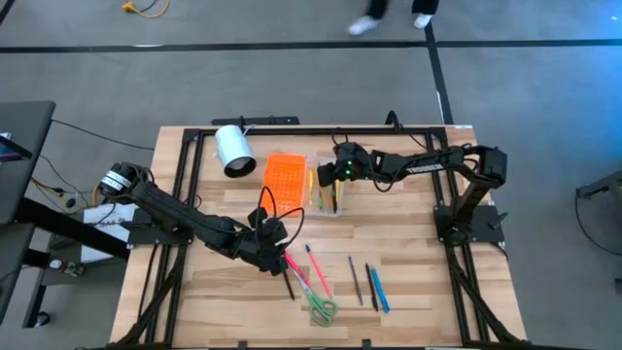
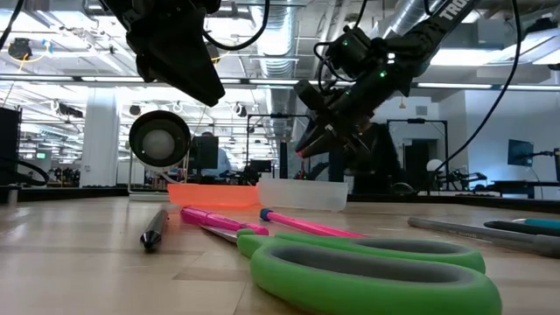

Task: Pick & place school supplies into a supply box
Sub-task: Put the left black pen into the orange supply box

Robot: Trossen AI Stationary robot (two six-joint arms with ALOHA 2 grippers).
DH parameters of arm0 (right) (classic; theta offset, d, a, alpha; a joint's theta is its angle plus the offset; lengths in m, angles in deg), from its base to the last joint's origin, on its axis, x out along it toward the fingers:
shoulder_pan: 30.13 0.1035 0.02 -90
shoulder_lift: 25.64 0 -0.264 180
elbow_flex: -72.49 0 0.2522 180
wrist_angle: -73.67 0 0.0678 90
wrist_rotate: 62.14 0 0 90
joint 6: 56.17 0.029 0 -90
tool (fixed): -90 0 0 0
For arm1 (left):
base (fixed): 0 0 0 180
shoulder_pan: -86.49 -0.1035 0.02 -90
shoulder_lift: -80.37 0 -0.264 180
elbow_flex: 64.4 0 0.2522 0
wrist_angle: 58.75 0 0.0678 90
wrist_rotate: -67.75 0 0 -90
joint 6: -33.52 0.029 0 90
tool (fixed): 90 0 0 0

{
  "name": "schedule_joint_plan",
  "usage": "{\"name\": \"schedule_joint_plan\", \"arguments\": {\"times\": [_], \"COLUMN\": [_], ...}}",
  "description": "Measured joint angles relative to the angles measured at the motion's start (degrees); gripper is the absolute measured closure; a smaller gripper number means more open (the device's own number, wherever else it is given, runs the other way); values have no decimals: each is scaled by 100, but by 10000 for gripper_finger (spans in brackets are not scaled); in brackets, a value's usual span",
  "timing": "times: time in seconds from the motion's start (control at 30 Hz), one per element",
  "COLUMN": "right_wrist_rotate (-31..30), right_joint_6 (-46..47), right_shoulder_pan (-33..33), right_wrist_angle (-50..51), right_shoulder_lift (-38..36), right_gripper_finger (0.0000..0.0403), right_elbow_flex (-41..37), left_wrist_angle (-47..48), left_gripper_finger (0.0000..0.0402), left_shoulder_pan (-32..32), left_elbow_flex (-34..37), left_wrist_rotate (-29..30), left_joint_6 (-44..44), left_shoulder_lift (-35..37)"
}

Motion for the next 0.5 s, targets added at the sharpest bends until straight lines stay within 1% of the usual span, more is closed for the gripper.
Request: {"name": "schedule_joint_plan", "arguments": {"times": [0.17, 0.3, 0.5], "right_wrist_rotate": [20, 27, 61], "right_joint_6": [-343, -928, -1891], "right_shoulder_pan": [159, 395, 934], "right_wrist_angle": [-6, 53, 294], "right_shoulder_lift": [-39, -206, -697], "right_gripper_finger": [332, 332, 332], "right_elbow_flex": [-2, -2, -3], "left_wrist_angle": [0, 0, -33], "left_gripper_finger": [272, 272, 272], "left_shoulder_pan": [0, 0, 35], "left_elbow_flex": [0, 0, 0], "left_wrist_rotate": [0, 24, -38], "left_joint_6": [-4, -218, -453], "left_shoulder_lift": [0, 0, 0]}}
